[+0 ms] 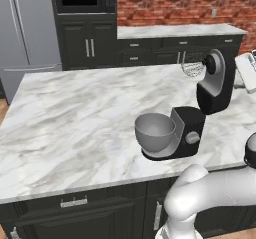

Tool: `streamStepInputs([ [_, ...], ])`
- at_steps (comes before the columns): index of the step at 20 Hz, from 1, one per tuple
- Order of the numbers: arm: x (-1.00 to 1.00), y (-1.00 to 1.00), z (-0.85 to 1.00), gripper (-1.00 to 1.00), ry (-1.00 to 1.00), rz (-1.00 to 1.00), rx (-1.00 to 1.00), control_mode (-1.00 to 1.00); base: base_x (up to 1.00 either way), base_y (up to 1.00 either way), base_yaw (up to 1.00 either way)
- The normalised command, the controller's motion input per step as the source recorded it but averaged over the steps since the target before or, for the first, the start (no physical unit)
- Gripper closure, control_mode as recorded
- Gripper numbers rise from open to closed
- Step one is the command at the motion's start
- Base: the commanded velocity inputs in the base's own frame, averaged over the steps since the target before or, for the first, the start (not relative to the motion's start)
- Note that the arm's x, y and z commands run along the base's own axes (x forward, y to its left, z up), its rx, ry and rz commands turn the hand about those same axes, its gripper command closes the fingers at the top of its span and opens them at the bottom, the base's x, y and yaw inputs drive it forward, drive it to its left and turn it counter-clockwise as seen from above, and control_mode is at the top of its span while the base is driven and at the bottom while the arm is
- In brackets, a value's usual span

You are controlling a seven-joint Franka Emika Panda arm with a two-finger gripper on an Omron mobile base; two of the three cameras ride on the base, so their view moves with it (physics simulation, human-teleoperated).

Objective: Close the stand mixer head.

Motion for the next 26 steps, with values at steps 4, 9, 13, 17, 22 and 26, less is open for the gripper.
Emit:
streamStepInputs([
  [4, 0.03, 1.00, -0.78, -1.00, -0.21, 0.12, -0.36, -1.00, 0.00, 0.00, 0.00],
  [9, 0.20, 1.00, -0.86, -1.00, -0.20, 0.01, -0.45, -1.00, 0.00, 0.00, 0.00],
  [13, 0.20, 1.00, -0.95, -1.00, -0.17, 0.00, -0.51, -1.00, 0.00, 0.00, 0.00],
  [17, -0.01, 1.00, -0.08, -1.00, 0.00, 0.30, -0.44, -1.00, 0.00, 0.00, 0.00],
  [22, -0.07, 1.00, 0.07, -1.00, -0.03, 0.28, -0.41, -1.00, 0.00, 0.00, 0.00],
  [26, -0.13, 0.66, 0.00, -1.00, -0.04, 0.03, -0.22, -1.00, 0.00, 0.00, 0.00],
])
